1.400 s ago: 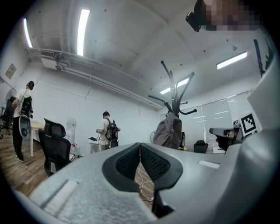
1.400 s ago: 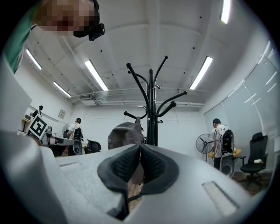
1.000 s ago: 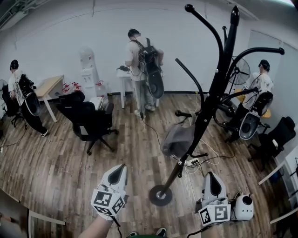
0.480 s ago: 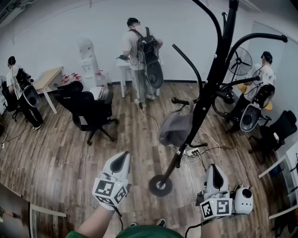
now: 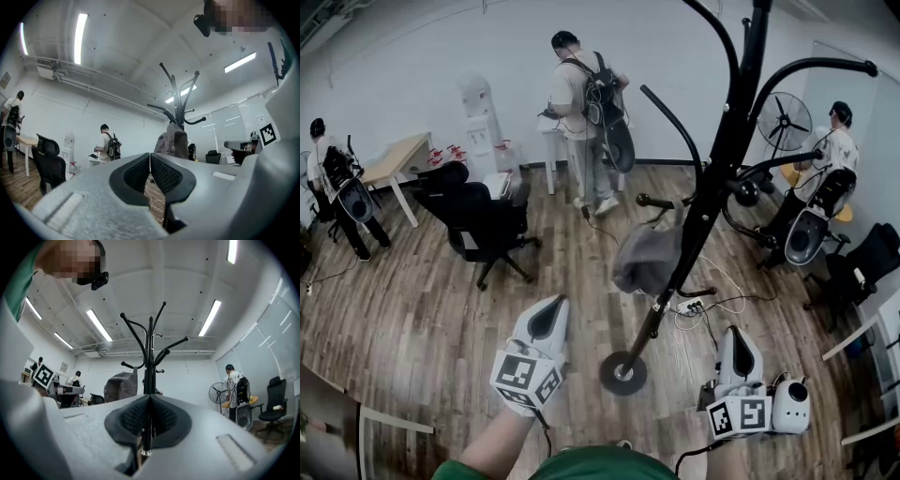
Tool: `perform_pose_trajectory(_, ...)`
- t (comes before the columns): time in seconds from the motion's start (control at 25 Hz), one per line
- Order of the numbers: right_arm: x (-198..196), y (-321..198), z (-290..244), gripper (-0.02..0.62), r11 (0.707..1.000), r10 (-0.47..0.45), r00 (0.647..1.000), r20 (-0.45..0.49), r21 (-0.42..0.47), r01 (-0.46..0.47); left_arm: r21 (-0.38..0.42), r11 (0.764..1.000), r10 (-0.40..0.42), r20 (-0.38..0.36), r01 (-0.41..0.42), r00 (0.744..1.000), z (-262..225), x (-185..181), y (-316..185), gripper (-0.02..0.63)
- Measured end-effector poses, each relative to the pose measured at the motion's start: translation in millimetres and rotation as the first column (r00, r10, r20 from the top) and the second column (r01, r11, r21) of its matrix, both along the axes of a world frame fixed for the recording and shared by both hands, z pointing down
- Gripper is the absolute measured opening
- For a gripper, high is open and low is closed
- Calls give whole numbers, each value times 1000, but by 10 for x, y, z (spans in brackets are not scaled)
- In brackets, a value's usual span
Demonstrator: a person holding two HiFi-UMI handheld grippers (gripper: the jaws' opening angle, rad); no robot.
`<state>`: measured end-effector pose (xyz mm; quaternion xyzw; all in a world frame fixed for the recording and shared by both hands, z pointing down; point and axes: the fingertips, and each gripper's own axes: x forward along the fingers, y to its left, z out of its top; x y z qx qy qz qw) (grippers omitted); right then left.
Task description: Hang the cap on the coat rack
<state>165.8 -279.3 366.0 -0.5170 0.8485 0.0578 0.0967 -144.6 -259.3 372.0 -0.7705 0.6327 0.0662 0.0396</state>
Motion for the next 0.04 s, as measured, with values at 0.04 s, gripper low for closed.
perform_pose_trajectory(0.04, 18, -8, -4, 6, 1000, 0, 1000, 0, 1, 0, 2, 1000, -1, 1, 1, 1000, -9, 16, -12, 14)
